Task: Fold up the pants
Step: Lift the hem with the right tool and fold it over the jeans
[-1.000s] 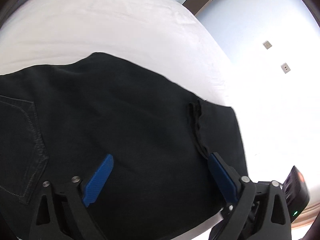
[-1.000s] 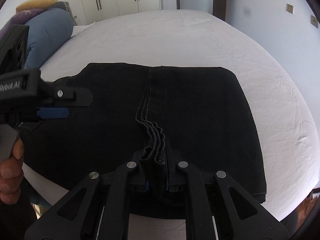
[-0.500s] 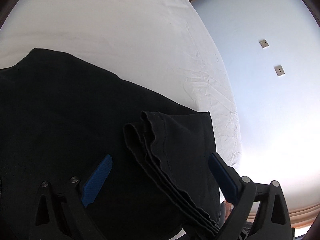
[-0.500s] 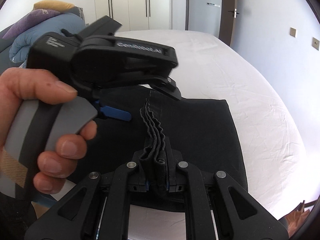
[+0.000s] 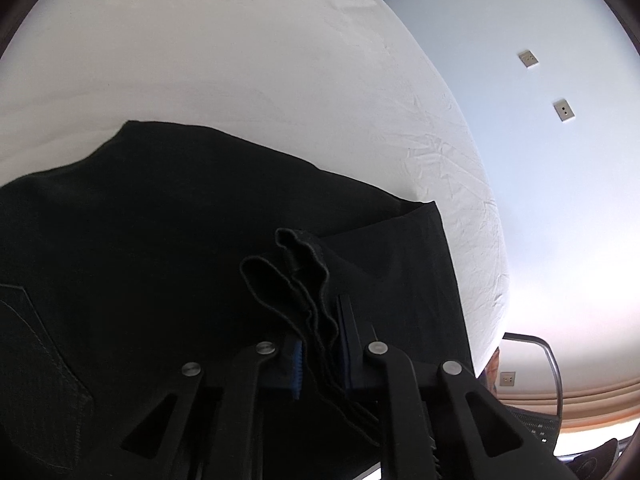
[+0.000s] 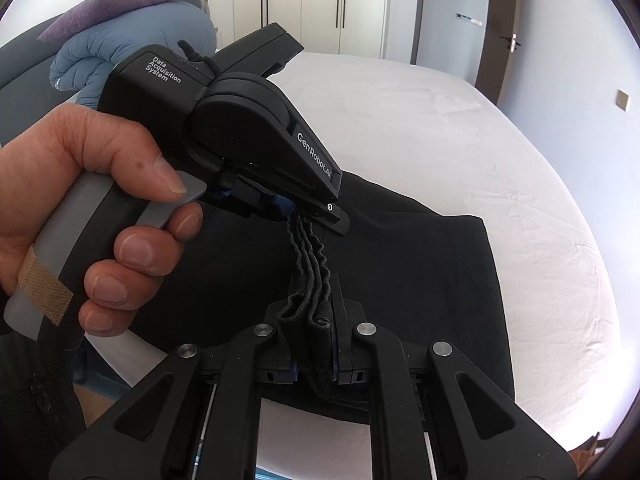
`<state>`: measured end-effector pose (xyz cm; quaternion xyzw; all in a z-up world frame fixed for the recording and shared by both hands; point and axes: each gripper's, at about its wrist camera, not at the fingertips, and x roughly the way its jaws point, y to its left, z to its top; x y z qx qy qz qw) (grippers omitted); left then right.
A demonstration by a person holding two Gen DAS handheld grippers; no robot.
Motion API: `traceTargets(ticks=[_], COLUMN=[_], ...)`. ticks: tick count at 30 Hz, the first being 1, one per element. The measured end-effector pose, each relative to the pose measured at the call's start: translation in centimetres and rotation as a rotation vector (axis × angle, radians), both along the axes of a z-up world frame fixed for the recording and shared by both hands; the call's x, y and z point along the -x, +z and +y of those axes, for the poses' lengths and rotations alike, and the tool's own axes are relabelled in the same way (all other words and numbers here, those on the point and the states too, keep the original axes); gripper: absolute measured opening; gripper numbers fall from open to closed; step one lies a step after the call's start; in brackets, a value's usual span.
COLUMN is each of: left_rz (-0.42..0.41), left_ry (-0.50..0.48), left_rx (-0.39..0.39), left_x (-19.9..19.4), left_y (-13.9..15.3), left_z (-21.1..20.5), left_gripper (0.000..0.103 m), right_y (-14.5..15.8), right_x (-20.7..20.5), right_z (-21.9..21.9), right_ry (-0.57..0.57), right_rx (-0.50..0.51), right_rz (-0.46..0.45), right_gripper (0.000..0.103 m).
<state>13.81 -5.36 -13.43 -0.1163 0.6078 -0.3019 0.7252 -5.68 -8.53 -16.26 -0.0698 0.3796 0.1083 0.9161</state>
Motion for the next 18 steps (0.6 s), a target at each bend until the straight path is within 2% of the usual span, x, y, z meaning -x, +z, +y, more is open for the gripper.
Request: traceTargets(ticks=[11,18], left_rz=[-0.073,-0.083], left_ry=[-0.037,-0.034], left_rx=[-0.115,-0.126], left_x=[-2.0,-1.9], left_y=[-0.9,-1.9], left_z=[5.6,8.8], left_gripper=[0.010,0.010], right_y=[-1.4,-2.4], right_x=[-1.4,-2.5], right_z=[5.4,6.9], right_ry=[0.119,0.172], right_rx=[-0.013,-0.018], right_rz=[0.072,0.124], right_gripper=[0.009,0.009])
